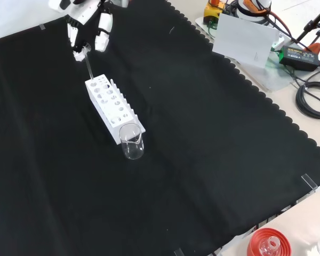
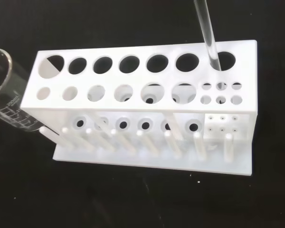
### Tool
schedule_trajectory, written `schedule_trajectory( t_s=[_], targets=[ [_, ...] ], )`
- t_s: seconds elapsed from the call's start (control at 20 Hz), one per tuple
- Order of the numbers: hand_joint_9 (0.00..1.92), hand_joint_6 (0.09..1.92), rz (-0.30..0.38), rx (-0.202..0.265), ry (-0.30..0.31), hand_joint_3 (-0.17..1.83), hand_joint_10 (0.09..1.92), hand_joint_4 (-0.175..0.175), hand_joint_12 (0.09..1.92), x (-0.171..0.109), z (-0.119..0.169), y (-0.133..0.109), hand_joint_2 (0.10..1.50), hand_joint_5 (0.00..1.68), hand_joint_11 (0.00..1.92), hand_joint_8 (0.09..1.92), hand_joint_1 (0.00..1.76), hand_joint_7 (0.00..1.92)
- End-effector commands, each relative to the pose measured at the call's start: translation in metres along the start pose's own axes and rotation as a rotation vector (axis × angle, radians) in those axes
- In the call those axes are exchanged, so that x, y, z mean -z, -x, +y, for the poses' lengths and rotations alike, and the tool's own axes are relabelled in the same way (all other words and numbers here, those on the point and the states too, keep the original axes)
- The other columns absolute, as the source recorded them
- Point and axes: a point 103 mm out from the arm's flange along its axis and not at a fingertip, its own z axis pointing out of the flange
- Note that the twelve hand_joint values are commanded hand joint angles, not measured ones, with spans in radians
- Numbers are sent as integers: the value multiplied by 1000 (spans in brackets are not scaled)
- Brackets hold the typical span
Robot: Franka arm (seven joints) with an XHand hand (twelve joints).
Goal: Take the glass rod from the white test tube rack.
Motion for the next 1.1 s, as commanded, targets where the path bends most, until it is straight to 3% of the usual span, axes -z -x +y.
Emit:
schedule_trajectory(
  t_s=[0.05,0.3,0.45,0.55,0.65,0.8,0.95,1.1],
  targets=[
    [888,599,0,23,-26,-175,762,-92,1271,-9,-17,5,1158,462,813,826,512,639],
    [912,753,-17,4,2,-175,760,-92,1223,-7,-19,11,1158,596,915,824,772,646],
    [1073,805,-20,3,86,-175,682,-136,1136,-4,-20,11,1180,709,1091,799,965,749],
    [1202,1052,-8,7,145,-95,632,-164,1060,-2,-21,11,1194,809,1231,808,1078,899],
    [1289,1161,-6,18,213,-45,627,-173,956,0,-23,11,1193,840,1360,833,1117,1034],
    [1363,1132,-18,30,295,-20,697,-175,823,5,-25,5,1160,884,1456,1073,1228,969],
    [1415,1109,-23,34,377,-22,765,-175,773,15,-27,-4,1149,906,1477,1111,1252,964],
    [1463,1069,-36,27,407,-125,759,-175,742,26,-29,-12,1182,938,1474,1080,1262,992]
  ],
)
